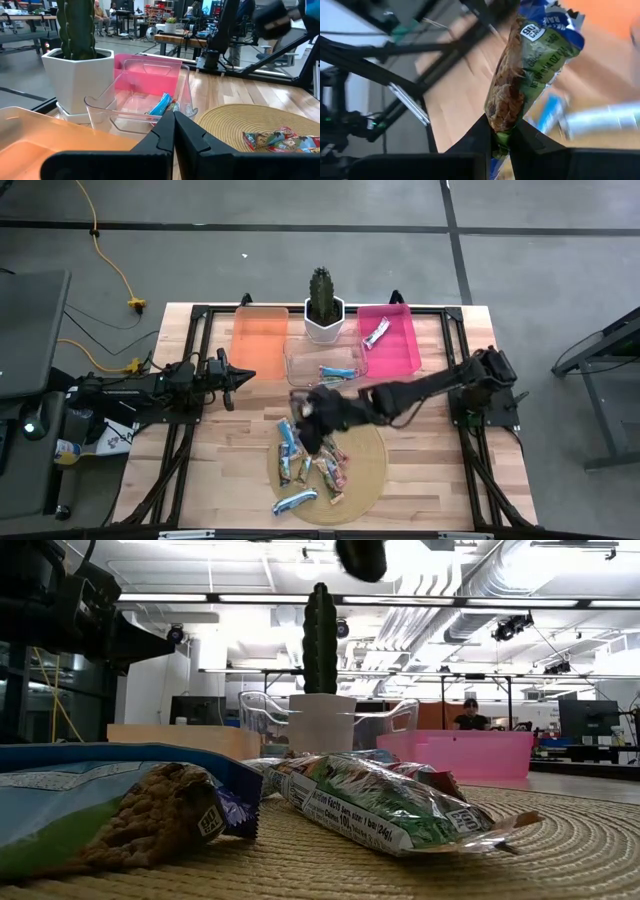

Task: Pick and place Granola Bars by type
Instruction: Put the blue granola bar into the orange bin

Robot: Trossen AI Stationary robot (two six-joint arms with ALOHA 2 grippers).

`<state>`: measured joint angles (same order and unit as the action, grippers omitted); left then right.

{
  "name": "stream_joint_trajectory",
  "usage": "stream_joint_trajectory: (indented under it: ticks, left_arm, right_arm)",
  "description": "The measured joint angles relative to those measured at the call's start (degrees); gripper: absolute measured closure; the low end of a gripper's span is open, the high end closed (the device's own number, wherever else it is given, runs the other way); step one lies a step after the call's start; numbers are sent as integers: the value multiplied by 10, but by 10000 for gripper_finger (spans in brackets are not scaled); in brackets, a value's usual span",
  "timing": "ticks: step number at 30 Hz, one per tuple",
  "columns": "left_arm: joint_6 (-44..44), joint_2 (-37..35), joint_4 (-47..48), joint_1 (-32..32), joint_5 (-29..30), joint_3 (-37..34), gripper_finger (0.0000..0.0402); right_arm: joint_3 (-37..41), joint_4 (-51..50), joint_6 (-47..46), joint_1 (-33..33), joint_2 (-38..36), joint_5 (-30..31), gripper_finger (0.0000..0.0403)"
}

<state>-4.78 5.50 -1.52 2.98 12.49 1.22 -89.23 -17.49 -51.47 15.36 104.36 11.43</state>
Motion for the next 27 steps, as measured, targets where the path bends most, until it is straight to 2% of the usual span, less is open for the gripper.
stream_joint_trajectory:
  ticks: [7,14,27]
  left_arm:
    - [0,0,0,0,0,0,400]
    - [0,0,0,0,0,0,400]
    - [0,0,0,0,0,0,400]
  right_arm:
    - [0,97,113,-86,0,-76,368]
    - [0,183,162,-164,0,-119,370]
    - [0,291,230,-240,0,-136,364]
